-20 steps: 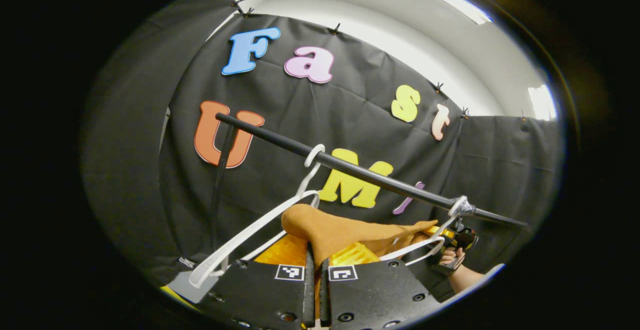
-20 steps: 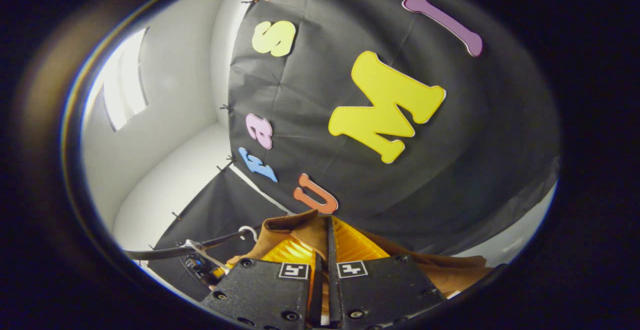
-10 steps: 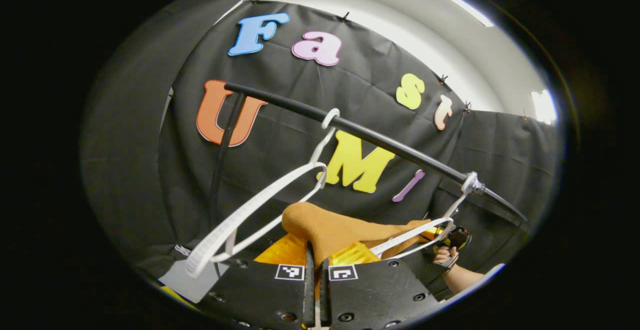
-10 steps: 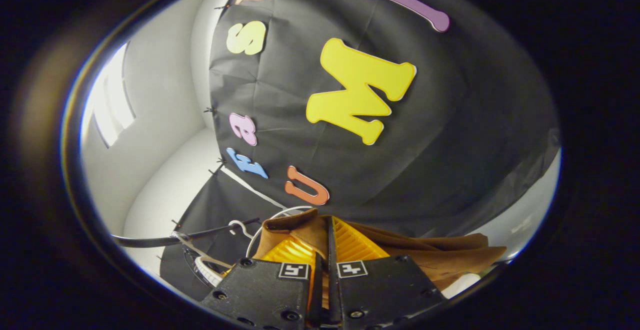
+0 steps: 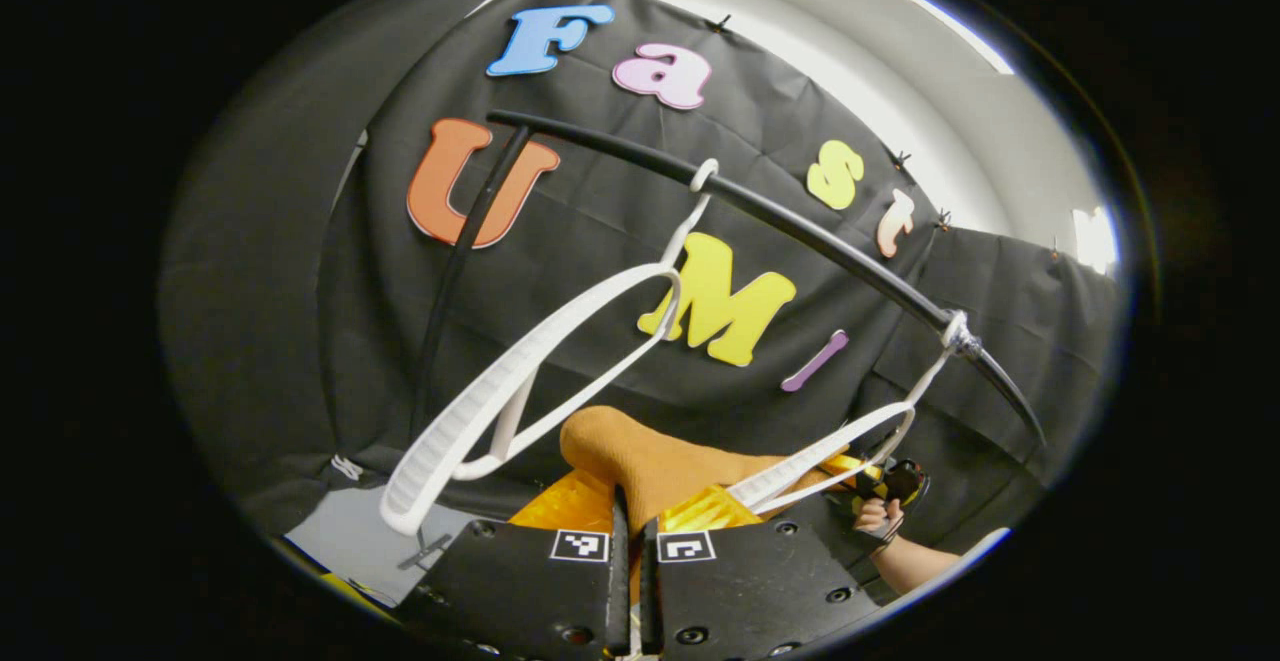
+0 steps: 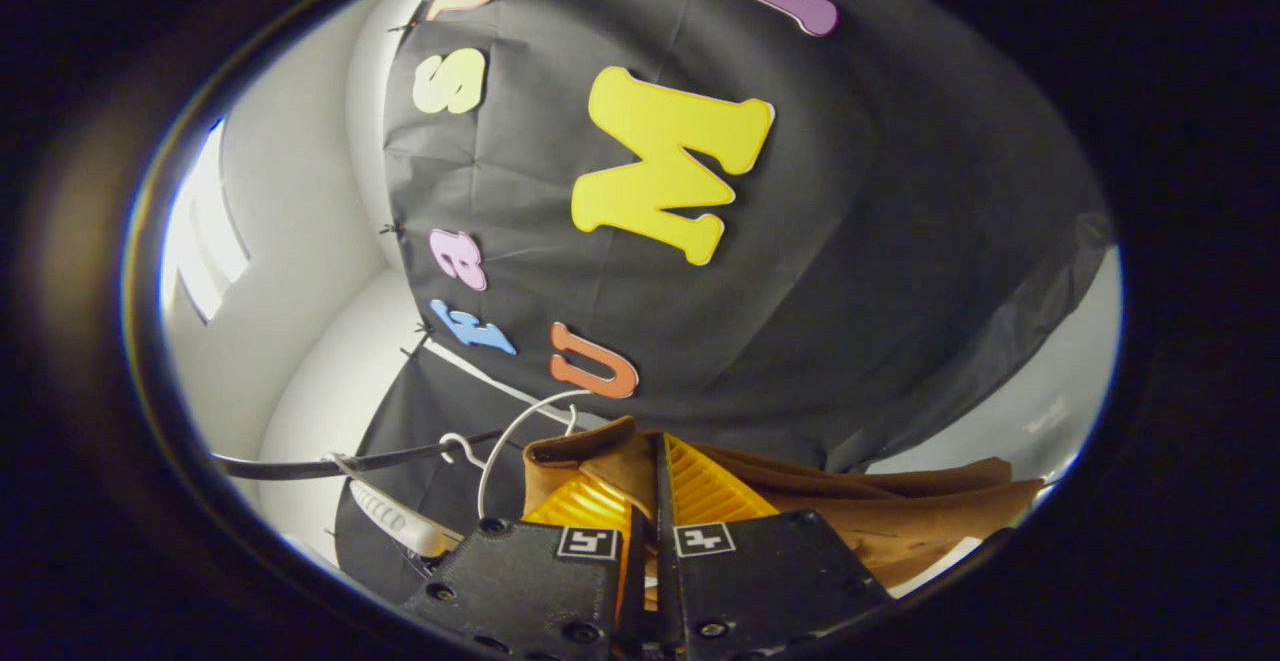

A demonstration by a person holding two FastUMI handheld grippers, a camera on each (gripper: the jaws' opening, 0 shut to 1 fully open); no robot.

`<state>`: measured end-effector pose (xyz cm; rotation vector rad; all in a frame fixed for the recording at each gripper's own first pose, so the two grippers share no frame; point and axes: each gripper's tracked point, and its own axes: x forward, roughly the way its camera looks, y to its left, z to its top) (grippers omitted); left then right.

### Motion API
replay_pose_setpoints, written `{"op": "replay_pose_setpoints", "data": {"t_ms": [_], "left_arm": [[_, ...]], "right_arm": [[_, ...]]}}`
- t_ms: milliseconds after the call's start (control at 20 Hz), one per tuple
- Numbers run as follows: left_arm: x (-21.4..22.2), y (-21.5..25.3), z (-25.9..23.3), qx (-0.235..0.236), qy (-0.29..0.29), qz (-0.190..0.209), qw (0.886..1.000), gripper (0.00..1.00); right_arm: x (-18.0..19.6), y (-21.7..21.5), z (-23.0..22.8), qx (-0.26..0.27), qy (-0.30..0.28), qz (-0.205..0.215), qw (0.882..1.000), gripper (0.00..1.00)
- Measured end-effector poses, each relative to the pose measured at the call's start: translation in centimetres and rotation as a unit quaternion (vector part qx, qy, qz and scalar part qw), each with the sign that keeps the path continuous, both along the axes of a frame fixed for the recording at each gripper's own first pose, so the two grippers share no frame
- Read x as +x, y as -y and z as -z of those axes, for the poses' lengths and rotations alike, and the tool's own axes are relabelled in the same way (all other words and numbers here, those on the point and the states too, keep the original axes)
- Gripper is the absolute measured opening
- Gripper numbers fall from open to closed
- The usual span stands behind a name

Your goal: Grasp the clothes on the hanger with both hands and then place them into the laundry hamper below.

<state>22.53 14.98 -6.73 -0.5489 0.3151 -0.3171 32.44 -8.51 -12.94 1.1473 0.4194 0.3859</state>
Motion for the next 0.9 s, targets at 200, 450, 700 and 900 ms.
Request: {"op": "replay_pose_setpoints", "data": {"t_ms": [200, 450, 700, 900], "left_arm": [[-1.6, 0.1, 2.0, -0.02, -0.014, -0.004, 1.0, 0.04], [-4.1, 0.0, 4.7, -0.025, -0.035, -0.012, 0.999, 0.04], [-6.5, 1.9, 5.2, 0.003, -0.035, 0.002, 0.999, 0.04], [-8.9, 4.0, 4.1, 0.017, -0.017, 0.018, 1.0, 0.04]], "right_arm": [[-1.7, -0.3, 1.4, -0.001, -0.013, -0.003, 1.0, 0.07], [-4.5, -1.3, 3.1, -0.01, -0.026, -0.007, 1.0, 0.08], [-8.9, -2.5, 3.2, -0.023, -0.027, -0.011, 0.999, 0.02], [-11.9, -3.9, 2.3, -0.028, -0.014, -0.015, 0.999, 0.07]]}}
